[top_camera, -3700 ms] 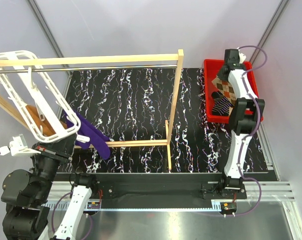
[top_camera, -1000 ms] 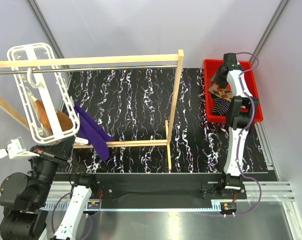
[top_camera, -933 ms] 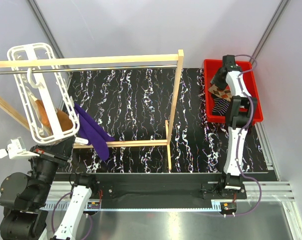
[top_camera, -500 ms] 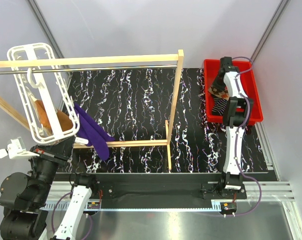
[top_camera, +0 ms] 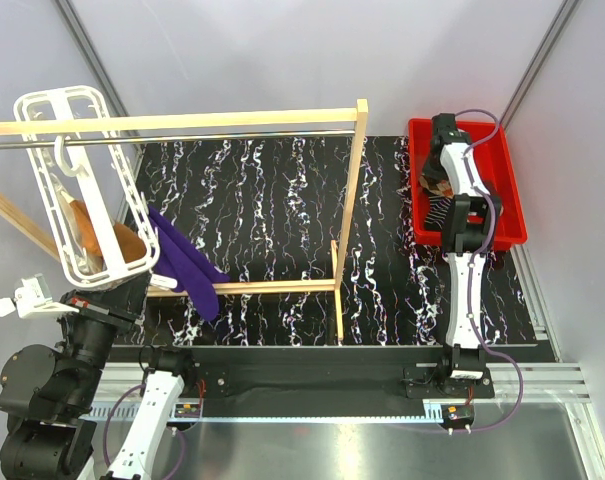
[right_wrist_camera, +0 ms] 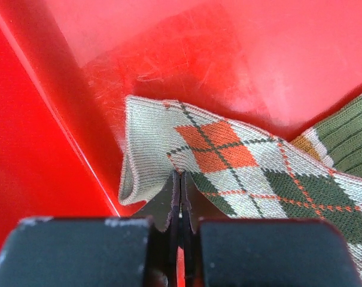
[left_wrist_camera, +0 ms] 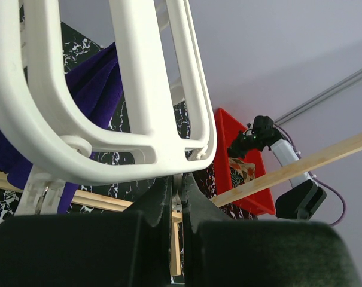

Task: Clip the socks to the hanger
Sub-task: Pick up the sock from the bin.

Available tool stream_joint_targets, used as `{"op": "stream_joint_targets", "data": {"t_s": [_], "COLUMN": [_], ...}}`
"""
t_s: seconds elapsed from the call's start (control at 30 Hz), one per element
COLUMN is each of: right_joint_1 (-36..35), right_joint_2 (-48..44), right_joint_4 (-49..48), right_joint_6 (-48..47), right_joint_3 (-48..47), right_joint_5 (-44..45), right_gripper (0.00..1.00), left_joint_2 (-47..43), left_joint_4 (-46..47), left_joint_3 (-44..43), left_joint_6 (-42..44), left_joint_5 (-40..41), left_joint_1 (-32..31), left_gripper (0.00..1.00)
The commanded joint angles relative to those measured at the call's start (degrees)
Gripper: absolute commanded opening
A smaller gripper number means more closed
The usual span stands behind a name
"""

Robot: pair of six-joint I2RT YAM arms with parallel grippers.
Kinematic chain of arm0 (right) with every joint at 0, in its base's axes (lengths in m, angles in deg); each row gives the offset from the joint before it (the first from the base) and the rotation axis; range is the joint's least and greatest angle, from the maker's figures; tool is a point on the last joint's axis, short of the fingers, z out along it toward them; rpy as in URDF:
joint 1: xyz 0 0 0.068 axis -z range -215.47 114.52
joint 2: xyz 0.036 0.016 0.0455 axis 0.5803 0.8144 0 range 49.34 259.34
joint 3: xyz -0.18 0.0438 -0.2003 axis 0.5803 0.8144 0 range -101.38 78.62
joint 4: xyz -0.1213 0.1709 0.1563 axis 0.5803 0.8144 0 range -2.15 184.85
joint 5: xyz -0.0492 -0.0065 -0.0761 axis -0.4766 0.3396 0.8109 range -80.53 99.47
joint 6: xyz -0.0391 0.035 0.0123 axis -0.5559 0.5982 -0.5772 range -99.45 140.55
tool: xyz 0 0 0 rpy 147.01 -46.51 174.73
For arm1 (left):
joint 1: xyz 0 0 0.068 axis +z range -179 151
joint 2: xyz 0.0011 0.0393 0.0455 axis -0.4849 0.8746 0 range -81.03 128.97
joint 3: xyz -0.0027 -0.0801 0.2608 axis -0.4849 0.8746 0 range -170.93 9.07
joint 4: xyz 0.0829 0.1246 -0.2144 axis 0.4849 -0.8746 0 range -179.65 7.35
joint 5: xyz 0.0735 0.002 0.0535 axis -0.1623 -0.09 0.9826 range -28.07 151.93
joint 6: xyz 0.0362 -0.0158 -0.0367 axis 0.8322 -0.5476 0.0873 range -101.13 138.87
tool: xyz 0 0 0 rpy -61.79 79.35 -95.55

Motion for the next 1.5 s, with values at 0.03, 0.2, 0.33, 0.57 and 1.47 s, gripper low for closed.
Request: {"op": "stream_joint_targets", "data": {"t_s": [0.03,0.2,0.33,0.57,1.47], "right_joint_1": [-0.66,-0.39,-0.39,-0.66,-24.73], "right_joint_2": [-4.27,-16.22,-27.55,-53.37,-103.69], "right_joint_4": [-1.1,-6.12,-10.76,-17.9,3.98], "right_joint_6": [-0.98,0.87,1.66,5.43,6.94], "right_joint_3": [4.41,11.46,25.12,48.54,76.07], "right_joint_5": [2.2,3.44,6.15,2.39,-32.82], "right_gripper": [0.0,0.0,0.0,0.0,0.0], "left_joint_2": [0.17,-0.1,-0.53,-1.15,-1.94], "left_joint_4": [-3.14,-3.06,-2.44,-1.48,-0.51], "left_joint_3": [-0.59,-0.42,0.28,1.52,4.15], "left_joint_6": [0.29,0.29,-0.15,-0.41,-0.85], "left_joint_5": [-0.91,-0.91,-1.18,-2.14,-3.11], "left_joint_1": [0.0,0.0,0.0,0.0,0.0], "left_gripper": [0.0,0.0,0.0,0.0,0.0]}}
